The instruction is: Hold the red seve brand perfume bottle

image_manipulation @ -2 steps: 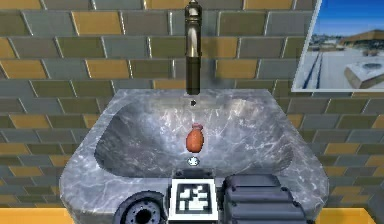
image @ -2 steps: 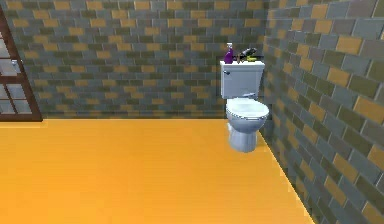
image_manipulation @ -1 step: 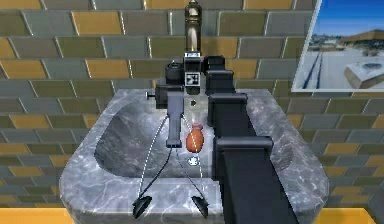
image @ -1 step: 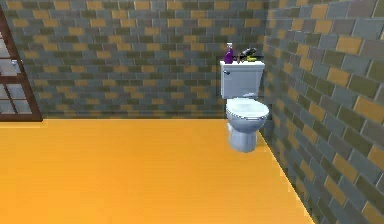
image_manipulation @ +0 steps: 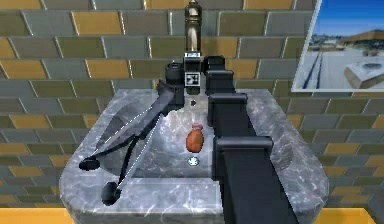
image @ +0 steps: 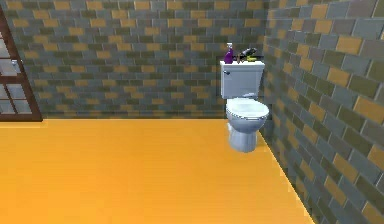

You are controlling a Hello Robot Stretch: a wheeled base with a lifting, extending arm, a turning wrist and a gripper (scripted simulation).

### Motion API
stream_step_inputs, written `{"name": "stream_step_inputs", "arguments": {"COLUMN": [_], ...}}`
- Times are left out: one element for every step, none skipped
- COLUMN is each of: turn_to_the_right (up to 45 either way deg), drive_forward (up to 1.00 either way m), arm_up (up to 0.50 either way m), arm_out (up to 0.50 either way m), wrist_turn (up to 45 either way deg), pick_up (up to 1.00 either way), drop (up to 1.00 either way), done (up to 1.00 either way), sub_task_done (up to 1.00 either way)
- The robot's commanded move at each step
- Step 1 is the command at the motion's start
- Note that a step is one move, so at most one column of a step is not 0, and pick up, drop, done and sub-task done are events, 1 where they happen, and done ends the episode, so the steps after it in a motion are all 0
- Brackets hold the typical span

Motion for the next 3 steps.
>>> {"name": "stream_step_inputs", "arguments": {"turn_to_the_right": [0.0,0.0,0.0], "drive_forward": [0.0,0.0,0.0], "arm_up": [0.0,0.0,0.0], "arm_out": [0.0,0.0,0.0], "wrist_turn": [45.0,45.0,45.0], "pick_up": [0.0,0.0,0.0], "drop": [0.0,0.0,0.0], "done": [0.0,0.0,0.0], "sub_task_done": [0.0,0.0,0.0]}}
